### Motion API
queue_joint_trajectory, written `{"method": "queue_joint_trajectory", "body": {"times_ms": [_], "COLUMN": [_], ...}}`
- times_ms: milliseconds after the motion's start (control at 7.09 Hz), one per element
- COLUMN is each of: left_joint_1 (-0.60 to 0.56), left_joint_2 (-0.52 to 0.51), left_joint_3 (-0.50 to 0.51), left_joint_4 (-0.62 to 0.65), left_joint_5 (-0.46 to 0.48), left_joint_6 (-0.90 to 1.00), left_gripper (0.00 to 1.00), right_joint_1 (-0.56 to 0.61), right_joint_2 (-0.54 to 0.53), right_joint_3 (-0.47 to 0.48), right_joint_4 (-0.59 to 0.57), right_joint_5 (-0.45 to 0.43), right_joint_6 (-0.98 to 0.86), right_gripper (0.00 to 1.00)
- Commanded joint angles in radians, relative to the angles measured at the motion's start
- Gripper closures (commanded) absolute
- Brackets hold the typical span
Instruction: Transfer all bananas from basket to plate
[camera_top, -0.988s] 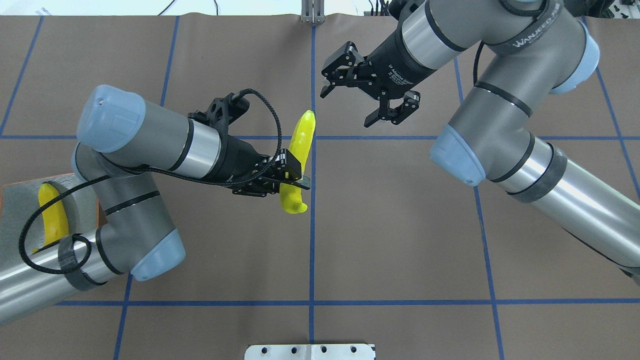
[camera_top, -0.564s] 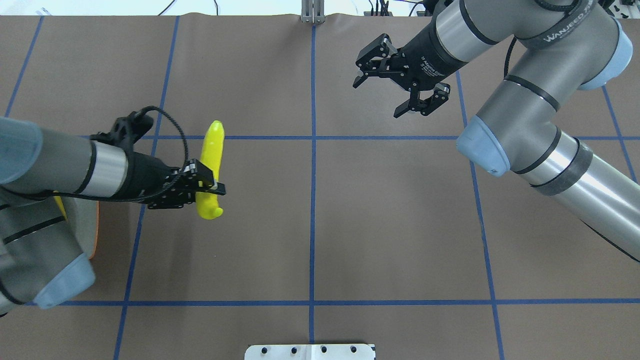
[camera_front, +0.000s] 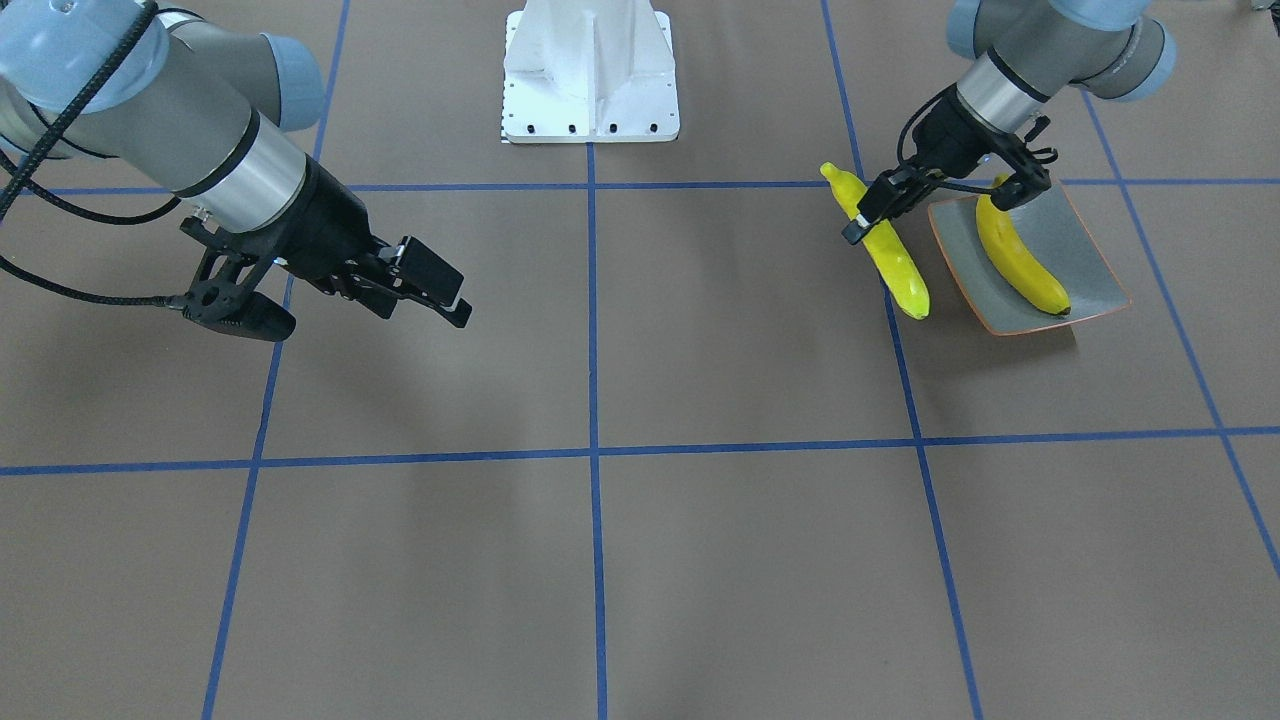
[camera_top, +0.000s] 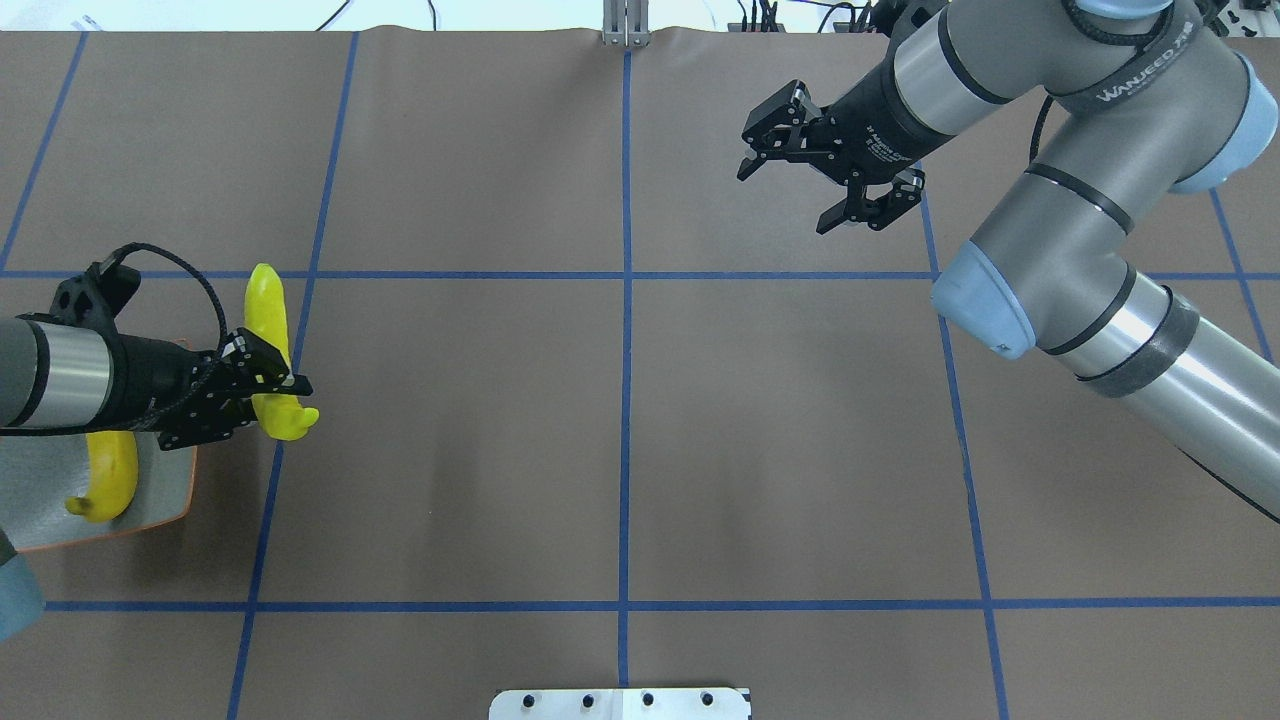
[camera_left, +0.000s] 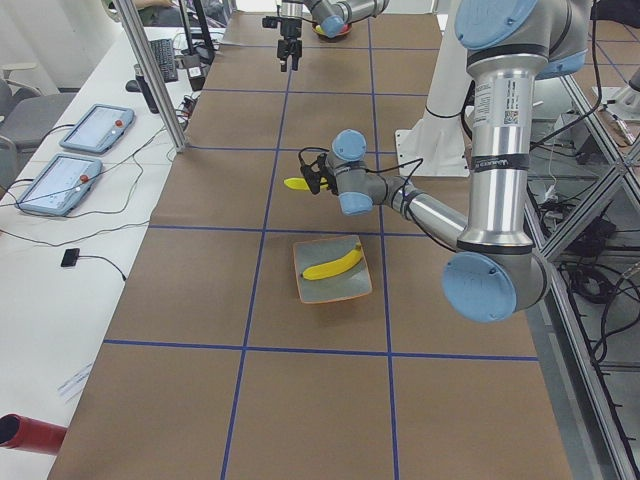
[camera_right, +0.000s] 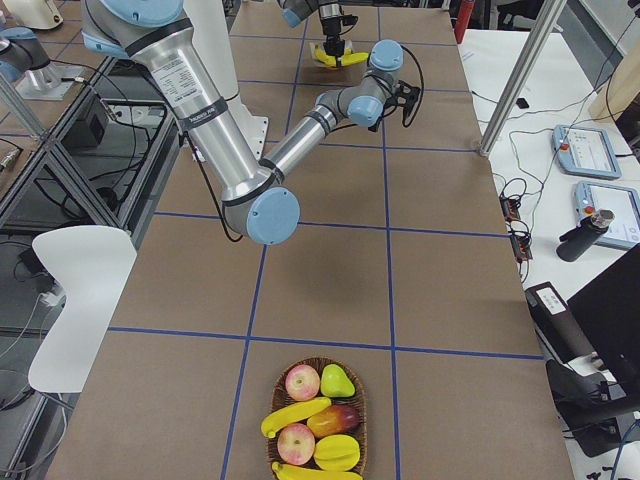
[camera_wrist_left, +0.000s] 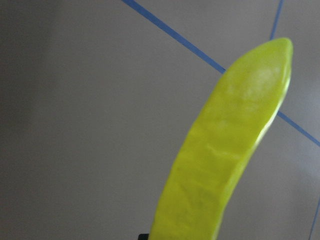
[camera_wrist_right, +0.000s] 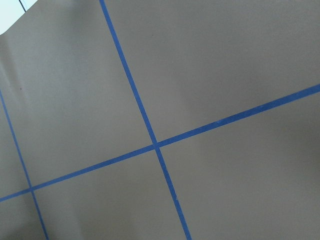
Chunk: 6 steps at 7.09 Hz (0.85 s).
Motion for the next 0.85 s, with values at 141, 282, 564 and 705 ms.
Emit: {"method": "queue_joint_trajectory", "body": {"times_ms": [141,282,564,705], "left_joint_1": [-0.009,-0.015,-0.015,-0.016], "left_joint_2": [0.189,0.214,0.208,0.204], "left_joint_3": [0.005,0.011,0.066,0.094], "left_joint_4": [-0.107,-0.129,-0.129,-0.131], "left_joint_5": [0.001,-0.006,-0.003,-0.003], "left_joint_6": [-0.013,-0.004,0.065,0.076], "left_gripper": [1.00,1.00,1.00,1.00], "right_joint_1": [0.000,-0.001,0.000,-0.001], "right_joint_2": [-0.017,-0.020,-0.026,-0.026], "right_joint_3": [-0.001,-0.002,-0.007,-0.007], "right_joint_4": [0.000,0.000,0.000,0.000], "right_joint_5": [-0.007,-0.007,-0.007,-0.007], "right_joint_6": [-0.007,-0.011,-0.027,-0.027], "right_gripper": [0.00,0.00,0.00,0.00]}}
